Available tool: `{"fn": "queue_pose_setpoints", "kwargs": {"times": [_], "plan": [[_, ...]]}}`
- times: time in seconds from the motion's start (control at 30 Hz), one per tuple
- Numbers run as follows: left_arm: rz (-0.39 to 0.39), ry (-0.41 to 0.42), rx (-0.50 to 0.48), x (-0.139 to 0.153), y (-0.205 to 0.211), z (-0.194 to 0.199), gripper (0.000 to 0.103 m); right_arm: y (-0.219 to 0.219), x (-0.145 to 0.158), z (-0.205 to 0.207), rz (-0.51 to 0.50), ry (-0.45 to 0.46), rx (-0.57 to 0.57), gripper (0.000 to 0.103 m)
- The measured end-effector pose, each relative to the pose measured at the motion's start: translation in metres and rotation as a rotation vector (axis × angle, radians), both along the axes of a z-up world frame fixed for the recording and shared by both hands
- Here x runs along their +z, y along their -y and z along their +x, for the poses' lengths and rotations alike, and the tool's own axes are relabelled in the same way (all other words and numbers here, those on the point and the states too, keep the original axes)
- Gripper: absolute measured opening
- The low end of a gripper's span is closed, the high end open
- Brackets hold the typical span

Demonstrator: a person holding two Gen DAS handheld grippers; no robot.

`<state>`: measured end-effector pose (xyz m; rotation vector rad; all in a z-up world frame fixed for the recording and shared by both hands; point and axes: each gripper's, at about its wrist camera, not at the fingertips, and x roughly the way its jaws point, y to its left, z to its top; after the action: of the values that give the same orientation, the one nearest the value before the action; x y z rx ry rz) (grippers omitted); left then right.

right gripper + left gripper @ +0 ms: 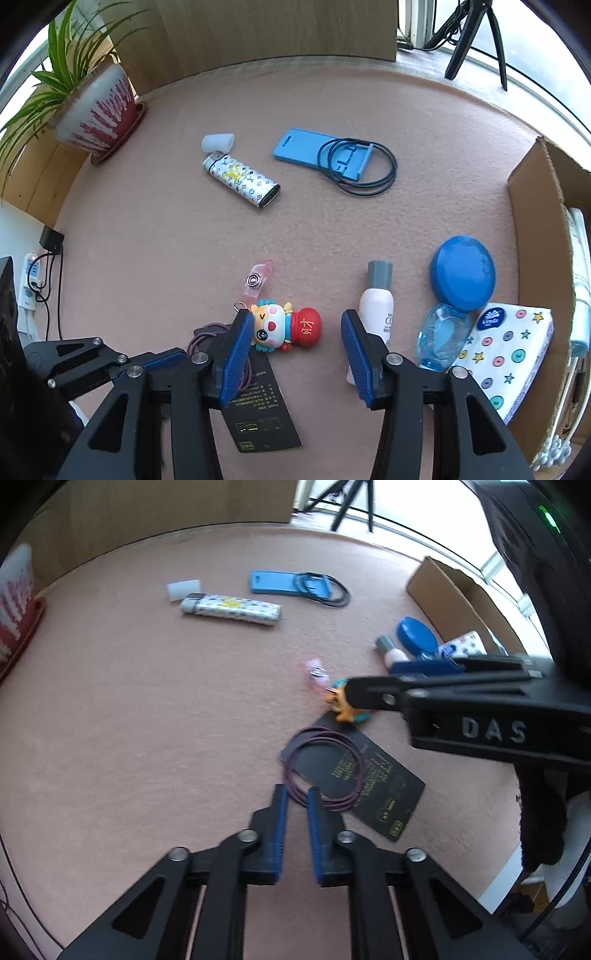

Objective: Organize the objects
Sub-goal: 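Grasp the clown keychain with the right gripper while the left gripper grasps the purple cord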

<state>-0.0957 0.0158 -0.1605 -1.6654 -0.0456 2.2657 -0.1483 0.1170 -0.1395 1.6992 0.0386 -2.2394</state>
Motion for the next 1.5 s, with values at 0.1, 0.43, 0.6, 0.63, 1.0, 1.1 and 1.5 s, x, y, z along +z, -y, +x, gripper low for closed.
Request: {"fn": "queue_pose_setpoints", "kwargs": {"times": [0.1, 0.43, 0.6, 0.63, 1.0, 1.1, 1.5], "plan": [[-0.026, -0.013, 0.038, 0.0, 0.012, -0.001, 0.002, -0.002, 0.0, 0.001, -0.003, 0.002, -0.002, 0.045], [0.023, -0.025, 0.038, 0.014, 0.011, 0.005, 0.063, 0.006, 0.005, 0.006, -0.017, -0.013, 0.022, 0.045], [-0.03, -0.033, 0.001, 0.008, -0.018, 0.008, 0.066, 0.015, -0.002, 0.005, 0.038, -0.023, 0.047, 0.045], [-0.044, -0.033, -0.005, 0.005, -0.021, 0.009, 0.066, 0.016, -0.003, 0.004, 0.046, -0.023, 0.046, 0.045], [-0.076, -0.078, 0.041, 0.009, -0.009, 0.004, 0.007, 0.004, -0.004, 0.004, 0.016, -0.009, 0.044, 0.044], [-0.048, -0.067, 0.065, 0.009, 0.001, 0.002, 0.005, 0.005, -0.005, 0.006, 0.018, -0.01, 0.05, 0.042], [0.009, -0.055, 0.176, 0.007, 0.037, -0.009, 0.003, 0.013, -0.007, 0.011, 0.04, -0.055, 0.069, 0.039]]}}
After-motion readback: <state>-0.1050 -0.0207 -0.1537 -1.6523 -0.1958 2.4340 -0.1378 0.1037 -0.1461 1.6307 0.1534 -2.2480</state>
